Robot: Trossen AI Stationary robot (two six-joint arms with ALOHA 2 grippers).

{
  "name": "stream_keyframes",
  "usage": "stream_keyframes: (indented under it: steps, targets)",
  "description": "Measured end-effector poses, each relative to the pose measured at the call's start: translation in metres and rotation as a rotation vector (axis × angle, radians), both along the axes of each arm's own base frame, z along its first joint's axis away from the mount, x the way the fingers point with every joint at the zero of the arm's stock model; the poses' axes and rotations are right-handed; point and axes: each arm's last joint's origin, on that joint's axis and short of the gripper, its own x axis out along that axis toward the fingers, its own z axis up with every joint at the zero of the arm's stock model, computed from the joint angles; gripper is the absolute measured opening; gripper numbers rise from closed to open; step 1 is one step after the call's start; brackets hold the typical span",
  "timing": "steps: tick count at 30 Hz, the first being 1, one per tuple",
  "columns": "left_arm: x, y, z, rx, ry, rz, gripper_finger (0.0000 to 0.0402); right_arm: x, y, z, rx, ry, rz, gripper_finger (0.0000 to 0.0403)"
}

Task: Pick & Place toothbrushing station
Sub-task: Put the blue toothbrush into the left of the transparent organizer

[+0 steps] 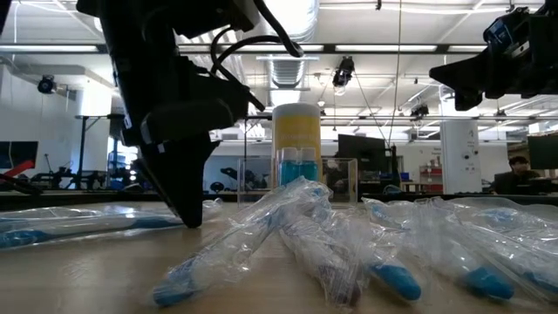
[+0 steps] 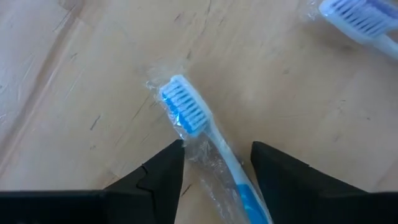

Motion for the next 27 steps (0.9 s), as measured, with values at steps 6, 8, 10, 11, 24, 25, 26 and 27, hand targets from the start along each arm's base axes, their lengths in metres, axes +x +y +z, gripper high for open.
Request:
stream_keyframes:
  steps: [6, 8, 10, 11, 24, 25, 26, 27]
  targets:
    - [0.001, 0.000, 0.001, 0.002, 0.009, -0.074, 0.0123, 0.000, 0.000, 0.000, -0.002, 0.004, 0.000, 0.0008]
    - [0.001, 0.001, 0.004, 0.000, -0.002, -0.096, 0.0080, 0.000, 0.000, 0.000, -0.003, 0.004, 0.000, 0.0008]
    - [0.002, 0.001, 0.007, 0.003, -0.006, -0.119, 0.0032, 0.000, 0.000, 0.000, -0.003, 0.004, 0.000, 0.0008]
    - [0.002, 0.002, 0.009, 0.005, -0.008, -0.131, 0.0018, 0.000, 0.000, 0.000, -0.003, 0.004, 0.000, 0.0008]
    - [-0.027, 0.025, 0.130, 0.277, -0.388, -0.223, 0.0002, 0.001, 0.000, -0.001, -0.002, 0.010, -0.001, 0.0008]
    - [-0.033, 0.029, 0.140, 0.325, -0.435, -0.227, 0.0002, 0.001, 0.000, -0.001, -0.002, 0.011, -0.001, 0.0008]
    - [-0.038, 0.032, 0.150, 0.367, -0.494, -0.231, 0.0002, 0.001, 0.000, -0.001, -0.002, 0.011, -0.001, 0.0008]
    - [-0.043, 0.035, 0.160, 0.400, -0.566, -0.237, 0.0002, 0.001, 0.000, -0.001, -0.002, 0.011, -0.001, 0.0008]
